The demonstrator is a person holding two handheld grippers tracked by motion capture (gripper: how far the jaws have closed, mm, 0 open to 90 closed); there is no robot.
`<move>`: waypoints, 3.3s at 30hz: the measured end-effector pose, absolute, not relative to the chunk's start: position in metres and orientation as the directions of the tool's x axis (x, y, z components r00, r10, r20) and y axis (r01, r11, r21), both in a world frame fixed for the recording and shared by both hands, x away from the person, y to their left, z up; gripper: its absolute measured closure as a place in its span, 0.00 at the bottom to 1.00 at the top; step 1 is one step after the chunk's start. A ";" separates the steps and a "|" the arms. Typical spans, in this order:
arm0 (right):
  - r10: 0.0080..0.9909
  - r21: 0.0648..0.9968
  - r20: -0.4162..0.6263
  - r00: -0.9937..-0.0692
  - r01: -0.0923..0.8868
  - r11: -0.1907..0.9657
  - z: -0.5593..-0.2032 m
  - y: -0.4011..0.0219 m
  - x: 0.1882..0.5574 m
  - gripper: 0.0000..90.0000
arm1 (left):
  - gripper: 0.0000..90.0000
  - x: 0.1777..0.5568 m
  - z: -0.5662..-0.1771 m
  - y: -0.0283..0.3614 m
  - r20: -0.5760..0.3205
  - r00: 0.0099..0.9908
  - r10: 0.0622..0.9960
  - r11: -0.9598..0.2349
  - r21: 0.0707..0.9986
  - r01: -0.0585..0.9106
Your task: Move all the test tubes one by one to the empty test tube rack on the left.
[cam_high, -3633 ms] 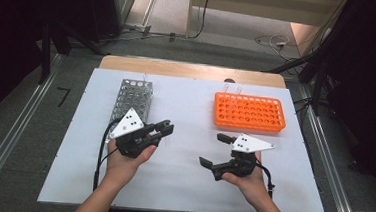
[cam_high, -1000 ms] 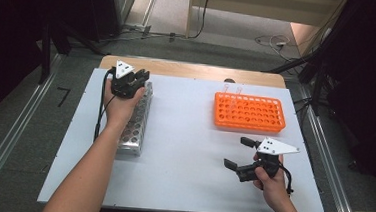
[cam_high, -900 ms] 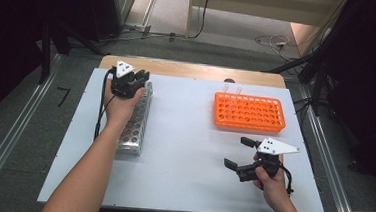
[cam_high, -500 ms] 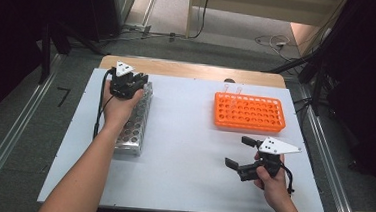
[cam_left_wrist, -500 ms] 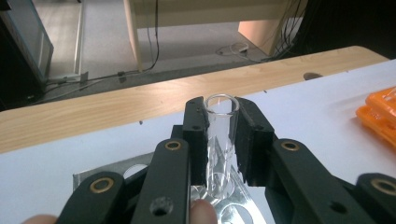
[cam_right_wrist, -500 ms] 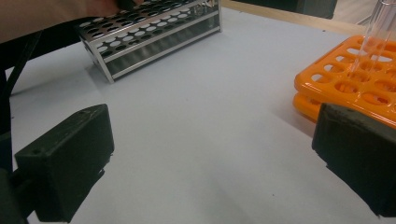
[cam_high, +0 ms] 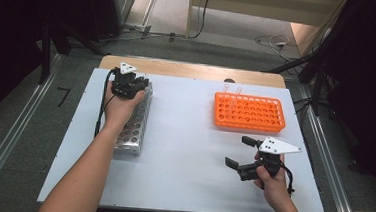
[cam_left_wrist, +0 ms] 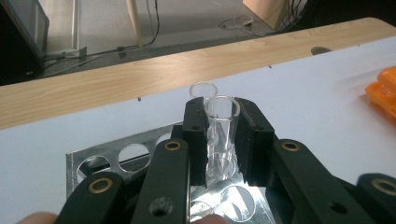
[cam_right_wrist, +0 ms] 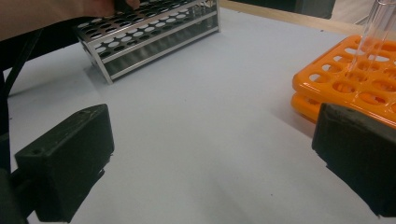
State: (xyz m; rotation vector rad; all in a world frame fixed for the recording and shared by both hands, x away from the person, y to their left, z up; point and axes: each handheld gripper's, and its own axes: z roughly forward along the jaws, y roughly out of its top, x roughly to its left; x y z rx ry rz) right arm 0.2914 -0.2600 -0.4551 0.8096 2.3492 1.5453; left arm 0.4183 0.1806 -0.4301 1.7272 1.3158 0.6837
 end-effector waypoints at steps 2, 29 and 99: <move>0.552 0.898 0.115 -0.826 0.324 0.298 -0.455 -0.260 0.292 0.00 | 0.84 0.419 -0.430 0.180 -0.059 0.303 0.951 -0.106 0.859 0.501; 0.560 0.897 0.117 -0.820 0.330 0.296 -0.455 -0.260 0.294 0.00 | 0.06 0.379 -0.417 0.185 -0.189 0.378 0.906 -0.013 0.882 0.471; 0.861 0.886 -0.006 -0.509 0.396 0.240 -0.484 -0.214 0.412 0.78 | 0.00 0.242 -0.443 0.158 -0.219 0.574 0.789 -0.024 0.923 0.385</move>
